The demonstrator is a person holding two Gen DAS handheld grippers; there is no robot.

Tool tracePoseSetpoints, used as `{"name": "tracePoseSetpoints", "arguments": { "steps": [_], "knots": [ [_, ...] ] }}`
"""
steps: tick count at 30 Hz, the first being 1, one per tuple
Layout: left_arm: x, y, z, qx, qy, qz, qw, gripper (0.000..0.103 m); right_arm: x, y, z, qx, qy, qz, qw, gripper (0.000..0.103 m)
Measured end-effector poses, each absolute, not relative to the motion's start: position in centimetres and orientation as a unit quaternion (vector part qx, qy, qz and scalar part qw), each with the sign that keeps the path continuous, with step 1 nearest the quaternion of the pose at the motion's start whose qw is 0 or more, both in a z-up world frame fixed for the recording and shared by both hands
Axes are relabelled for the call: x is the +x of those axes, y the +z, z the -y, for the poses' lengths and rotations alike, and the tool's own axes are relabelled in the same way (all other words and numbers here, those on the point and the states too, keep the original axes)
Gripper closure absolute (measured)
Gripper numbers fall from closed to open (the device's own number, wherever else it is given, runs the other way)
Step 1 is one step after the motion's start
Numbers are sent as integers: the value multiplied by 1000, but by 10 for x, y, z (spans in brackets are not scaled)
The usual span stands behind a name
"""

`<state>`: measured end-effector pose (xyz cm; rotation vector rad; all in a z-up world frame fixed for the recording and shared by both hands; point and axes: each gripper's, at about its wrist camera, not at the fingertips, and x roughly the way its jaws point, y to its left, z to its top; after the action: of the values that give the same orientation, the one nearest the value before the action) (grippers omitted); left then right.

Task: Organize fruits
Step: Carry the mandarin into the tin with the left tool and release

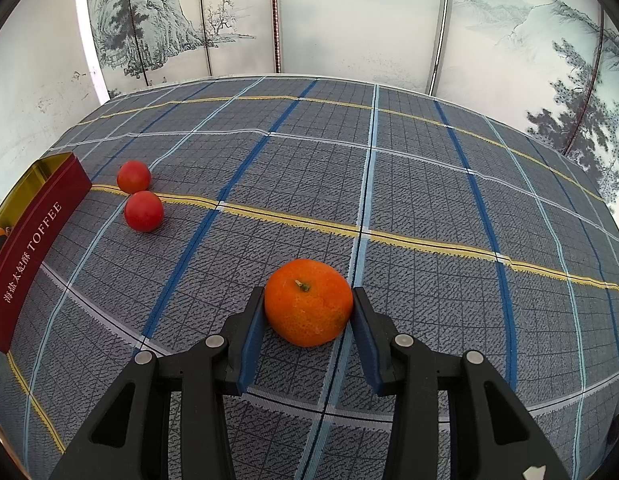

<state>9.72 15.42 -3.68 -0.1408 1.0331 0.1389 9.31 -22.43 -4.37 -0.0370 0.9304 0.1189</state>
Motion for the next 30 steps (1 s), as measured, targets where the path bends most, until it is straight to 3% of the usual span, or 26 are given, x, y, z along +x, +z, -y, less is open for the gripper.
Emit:
{"name": "tracePoseSetpoints", "arguments": {
  "steps": [30],
  "knots": [
    [91, -29, -156, -58, 63, -482, 872, 61, 93, -43, 224, -20, 57, -448, 892, 65]
  ]
}}
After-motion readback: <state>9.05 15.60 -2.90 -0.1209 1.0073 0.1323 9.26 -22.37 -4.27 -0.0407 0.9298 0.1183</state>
